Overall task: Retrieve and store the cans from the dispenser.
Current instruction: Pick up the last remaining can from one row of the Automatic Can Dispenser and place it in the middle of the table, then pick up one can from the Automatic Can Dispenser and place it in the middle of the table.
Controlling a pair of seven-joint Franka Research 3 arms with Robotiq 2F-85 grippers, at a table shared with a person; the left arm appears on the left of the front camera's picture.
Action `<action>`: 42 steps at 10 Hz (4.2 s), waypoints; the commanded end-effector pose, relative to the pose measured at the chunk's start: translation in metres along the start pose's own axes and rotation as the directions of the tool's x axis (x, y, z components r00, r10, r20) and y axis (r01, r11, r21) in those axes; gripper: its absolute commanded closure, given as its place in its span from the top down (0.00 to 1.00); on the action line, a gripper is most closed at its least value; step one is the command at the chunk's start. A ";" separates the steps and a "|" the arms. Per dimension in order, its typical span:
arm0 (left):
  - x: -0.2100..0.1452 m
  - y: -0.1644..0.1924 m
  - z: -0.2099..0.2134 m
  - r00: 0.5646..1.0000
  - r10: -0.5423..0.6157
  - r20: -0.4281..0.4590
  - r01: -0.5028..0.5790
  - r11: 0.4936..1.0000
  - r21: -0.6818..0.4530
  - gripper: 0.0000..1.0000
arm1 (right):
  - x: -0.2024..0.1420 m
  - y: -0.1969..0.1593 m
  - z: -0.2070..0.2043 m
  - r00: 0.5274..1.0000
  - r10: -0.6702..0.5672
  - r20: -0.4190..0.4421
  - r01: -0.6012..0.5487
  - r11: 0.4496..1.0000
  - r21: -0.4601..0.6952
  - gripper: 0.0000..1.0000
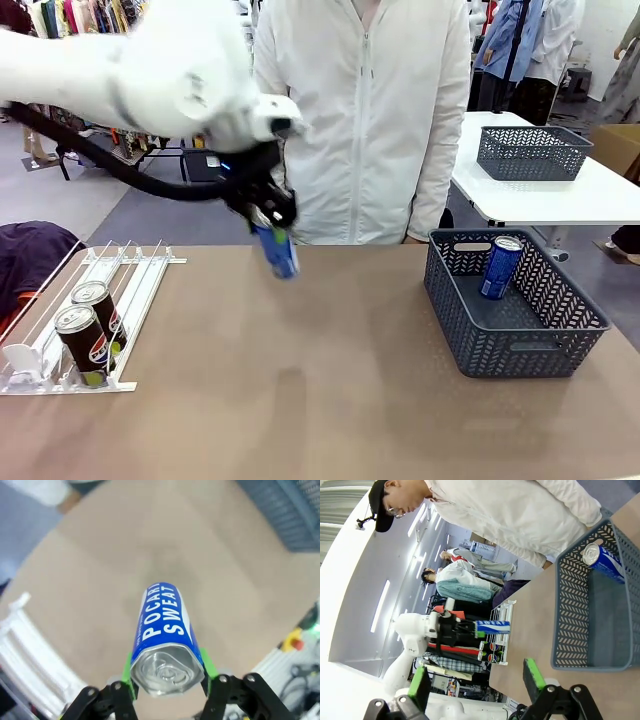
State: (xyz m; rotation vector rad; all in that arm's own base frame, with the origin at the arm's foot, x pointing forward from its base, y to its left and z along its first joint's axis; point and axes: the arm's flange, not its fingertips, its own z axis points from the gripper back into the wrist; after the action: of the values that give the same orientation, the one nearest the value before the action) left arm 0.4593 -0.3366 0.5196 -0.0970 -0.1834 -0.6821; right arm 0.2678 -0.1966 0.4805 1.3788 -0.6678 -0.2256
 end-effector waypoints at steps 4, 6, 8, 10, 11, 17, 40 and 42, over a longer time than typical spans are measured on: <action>0.033 -0.065 -0.106 0.971 -0.150 -0.187 0.162 0.985 0.053 0.00 | 0.003 0.003 0.000 1.000 0.010 0.011 -0.010 1.000 0.020 1.00; 0.034 -0.067 -0.114 0.970 -0.145 -0.195 0.157 0.986 0.047 0.00 | 0.003 0.003 0.000 1.000 0.010 0.011 -0.010 1.000 0.020 1.00; 0.035 -0.063 -0.118 0.965 -0.140 -0.222 0.146 0.989 0.009 0.00 | 0.003 0.003 0.000 1.000 0.010 0.011 -0.010 1.000 0.020 1.00; 0.036 -0.062 -0.118 0.963 -0.145 -0.225 0.150 0.989 0.006 0.00 | 0.003 0.003 0.000 1.000 0.010 0.011 -0.010 1.000 0.020 1.00; 0.037 -0.062 -0.118 0.964 -0.147 -0.223 0.152 0.988 0.005 0.15 | 0.003 0.003 0.000 1.000 0.010 0.011 -0.010 1.000 0.020 1.00; 0.016 -0.040 -0.036 0.984 -0.158 -0.086 0.153 0.987 -0.058 1.00 | 0.003 0.003 0.000 1.000 0.010 0.011 -0.010 1.000 0.020 1.00; -0.365 0.339 0.057 0.682 0.698 0.218 -0.293 0.534 -0.793 1.00 | 0.003 0.003 0.000 1.000 0.010 0.011 -0.010 1.000 0.020 1.00; -0.365 0.339 0.057 0.682 0.698 0.218 -0.293 0.534 -0.793 1.00 | 0.003 0.003 0.000 1.000 0.010 0.011 -0.010 1.000 0.020 1.00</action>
State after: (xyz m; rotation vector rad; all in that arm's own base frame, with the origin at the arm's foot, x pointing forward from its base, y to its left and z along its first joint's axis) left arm 0.3886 0.1610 0.4907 -1.0737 -0.3737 -0.0557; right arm 0.2673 -0.1971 0.4804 1.3790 -0.6683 -0.2272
